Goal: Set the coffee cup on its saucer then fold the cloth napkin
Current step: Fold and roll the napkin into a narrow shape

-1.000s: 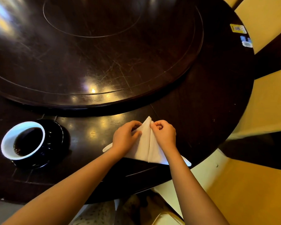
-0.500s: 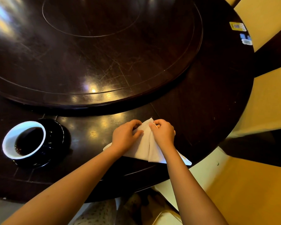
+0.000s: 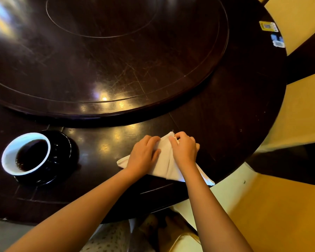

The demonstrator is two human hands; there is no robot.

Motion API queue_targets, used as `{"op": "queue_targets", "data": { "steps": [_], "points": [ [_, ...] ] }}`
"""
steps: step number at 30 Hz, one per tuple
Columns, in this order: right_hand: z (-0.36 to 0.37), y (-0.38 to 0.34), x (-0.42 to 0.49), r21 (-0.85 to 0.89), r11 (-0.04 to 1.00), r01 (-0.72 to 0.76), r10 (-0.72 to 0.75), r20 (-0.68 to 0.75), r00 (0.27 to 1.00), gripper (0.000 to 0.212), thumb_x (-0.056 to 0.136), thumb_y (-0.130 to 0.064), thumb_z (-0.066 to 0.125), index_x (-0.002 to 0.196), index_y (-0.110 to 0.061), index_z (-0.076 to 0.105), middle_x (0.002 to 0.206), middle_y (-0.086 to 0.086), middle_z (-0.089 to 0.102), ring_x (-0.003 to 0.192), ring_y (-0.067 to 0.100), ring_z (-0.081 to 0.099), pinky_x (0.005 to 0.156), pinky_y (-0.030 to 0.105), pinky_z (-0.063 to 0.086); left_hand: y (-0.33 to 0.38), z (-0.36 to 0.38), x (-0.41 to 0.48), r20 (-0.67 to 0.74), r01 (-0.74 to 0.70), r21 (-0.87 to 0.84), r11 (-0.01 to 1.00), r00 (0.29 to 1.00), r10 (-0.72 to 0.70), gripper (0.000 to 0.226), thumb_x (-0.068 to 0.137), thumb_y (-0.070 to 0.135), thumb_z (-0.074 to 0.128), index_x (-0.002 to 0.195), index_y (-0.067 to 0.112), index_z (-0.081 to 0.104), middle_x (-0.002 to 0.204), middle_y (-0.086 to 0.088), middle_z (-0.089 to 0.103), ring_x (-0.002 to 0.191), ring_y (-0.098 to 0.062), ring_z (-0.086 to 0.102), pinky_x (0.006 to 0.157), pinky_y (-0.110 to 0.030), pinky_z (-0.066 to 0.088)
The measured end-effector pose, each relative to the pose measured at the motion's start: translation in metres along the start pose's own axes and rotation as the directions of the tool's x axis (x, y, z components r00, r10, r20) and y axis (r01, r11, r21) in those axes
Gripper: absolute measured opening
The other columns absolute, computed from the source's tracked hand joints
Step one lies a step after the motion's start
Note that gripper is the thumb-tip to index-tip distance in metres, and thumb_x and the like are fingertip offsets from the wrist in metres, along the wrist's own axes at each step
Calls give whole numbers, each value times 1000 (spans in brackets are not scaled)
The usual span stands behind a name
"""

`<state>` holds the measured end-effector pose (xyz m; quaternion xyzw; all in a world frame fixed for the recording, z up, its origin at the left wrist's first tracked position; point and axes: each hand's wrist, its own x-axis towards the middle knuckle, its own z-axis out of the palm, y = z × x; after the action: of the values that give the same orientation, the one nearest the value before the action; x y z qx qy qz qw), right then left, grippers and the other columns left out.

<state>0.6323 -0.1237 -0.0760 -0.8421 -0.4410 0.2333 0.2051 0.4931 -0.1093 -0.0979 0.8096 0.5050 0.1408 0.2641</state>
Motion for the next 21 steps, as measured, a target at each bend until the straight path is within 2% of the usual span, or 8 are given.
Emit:
{"op": "queue_targets", "data": {
  "steps": [3, 7, 9, 11, 13, 16, 19, 21],
  "points": [
    [7, 9, -2, -57, 988, 143, -148, -75, 986, 27, 93, -37, 47, 95, -12, 58, 94, 6, 65, 94, 25, 49, 84, 37, 34, -5, 10, -5, -33, -110, 130, 985, 993, 115, 35, 89, 34, 44, 119, 14, 45, 115, -11, 54, 99, -22, 49, 85, -37, 45],
    [19, 16, 3, -231, 926, 299, -341, -170, 925, 39, 91, -44, 38, 107, -13, 56, 99, 8, 62, 92, 27, 53, 80, 40, 39, -6, 12, -5, -52, -121, 245, 962, 989, 138, 34, 89, 35, 38, 116, 17, 45, 113, -10, 55, 99, -17, 36, 87, -35, 38],
    [23, 17, 7, -324, 858, 398, -456, -126, 881, 43, 91, -44, 32, 118, -17, 52, 106, 6, 59, 97, 26, 53, 86, 40, 36, -7, 13, -5, -46, -124, 271, 954, 989, 141, 34, 89, 35, 39, 118, 17, 43, 114, -9, 56, 99, -18, 36, 86, -33, 32],
    [26, 19, 11, -412, 795, 445, -518, -79, 852, 43, 91, -43, 31, 120, -19, 52, 111, 4, 59, 100, 25, 54, 90, 39, 34, -6, 12, -5, -41, -104, 301, 948, 992, 122, 37, 89, 36, 39, 120, 18, 41, 116, -9, 56, 101, -20, 39, 86, -36, 36],
    [28, 19, 13, -444, 792, 419, -495, -66, 867, 43, 91, -42, 31, 118, -18, 54, 112, 4, 59, 101, 25, 55, 88, 41, 41, -4, 6, -7, -20, -58, 352, 934, 997, 69, 42, 87, 42, 39, 120, 17, 43, 115, -9, 57, 101, -23, 47, 80, -38, 44],
    [28, 17, 12, -452, 807, 380, -463, -85, 882, 38, 90, -41, 34, 112, -18, 56, 107, 5, 59, 93, 25, 55, 79, 41, 44, -3, -15, -10, 60, 85, 356, 931, 992, -113, 47, 84, 48, 48, 116, 14, 47, 114, -9, 53, 102, -27, 51, 73, -38, 48],
    [27, 16, 12, -401, 846, 351, -426, -114, 897, 28, 91, -39, 42, 103, -17, 56, 100, 7, 58, 86, 26, 52, 73, 39, 41, -7, -44, -7, 211, 263, 299, 917, 919, -333, 50, 78, 50, 61, 113, 16, 47, 116, -8, 57, 101, -29, 57, 75, -39, 48],
    [26, 14, 14, -349, 883, 315, -377, -125, 918, 25, 93, -37, 45, 99, -15, 56, 98, 9, 57, 87, 27, 52, 73, 39, 39, -10, -60, -1, 378, 295, 291, 910, 838, -393, 49, 77, 46, 65, 112, 15, 52, 115, -9, 61, 100, -27, 58, 79, -35, 46]
  ]
}}
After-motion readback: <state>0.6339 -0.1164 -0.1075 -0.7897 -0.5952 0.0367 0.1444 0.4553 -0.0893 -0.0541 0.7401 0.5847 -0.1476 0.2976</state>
